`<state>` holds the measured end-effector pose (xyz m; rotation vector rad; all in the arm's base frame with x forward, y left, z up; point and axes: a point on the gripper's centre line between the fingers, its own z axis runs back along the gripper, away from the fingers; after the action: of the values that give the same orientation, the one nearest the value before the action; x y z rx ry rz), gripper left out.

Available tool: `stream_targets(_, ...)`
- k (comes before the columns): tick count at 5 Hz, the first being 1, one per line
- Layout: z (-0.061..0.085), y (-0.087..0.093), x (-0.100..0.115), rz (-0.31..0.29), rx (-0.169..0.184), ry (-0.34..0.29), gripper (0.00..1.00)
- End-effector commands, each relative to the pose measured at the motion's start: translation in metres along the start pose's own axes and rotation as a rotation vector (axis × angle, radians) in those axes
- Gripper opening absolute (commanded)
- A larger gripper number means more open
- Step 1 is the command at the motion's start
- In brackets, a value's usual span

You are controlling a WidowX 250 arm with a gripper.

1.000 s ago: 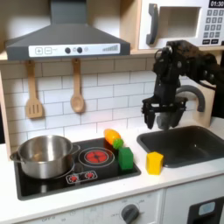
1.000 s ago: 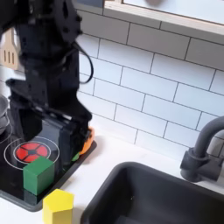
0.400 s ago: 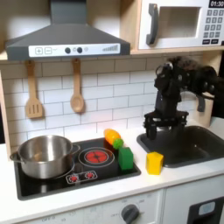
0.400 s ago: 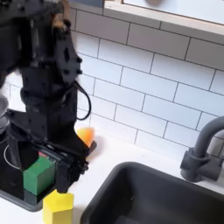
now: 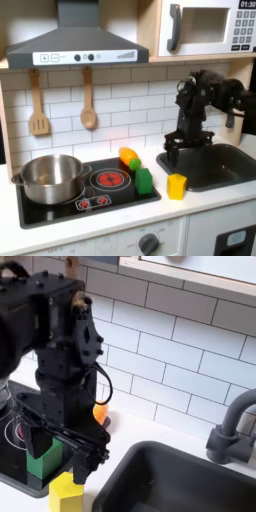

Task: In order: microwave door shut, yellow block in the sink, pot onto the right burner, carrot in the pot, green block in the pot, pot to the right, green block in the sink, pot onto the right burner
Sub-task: 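Put the yellow block in the sink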

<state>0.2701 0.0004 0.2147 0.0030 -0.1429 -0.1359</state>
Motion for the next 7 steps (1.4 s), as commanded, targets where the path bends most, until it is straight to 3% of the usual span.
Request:
stream_targets(1, -0.002, 0.002, 0.006, 0.02, -0.015, 0.023, 1.0)
stream_targets(4, -0.006, 0.0, 0.004, 0.003, -0.004, 0.034, 1.0)
stream_targets(5, -0.017, -0.002, 0.001, 0.008, -0.011, 0.039, 1.0)
stream_targets(7, -0.022, -0.001, 0.003, 0.008, -0.004, 0.029, 1.0)
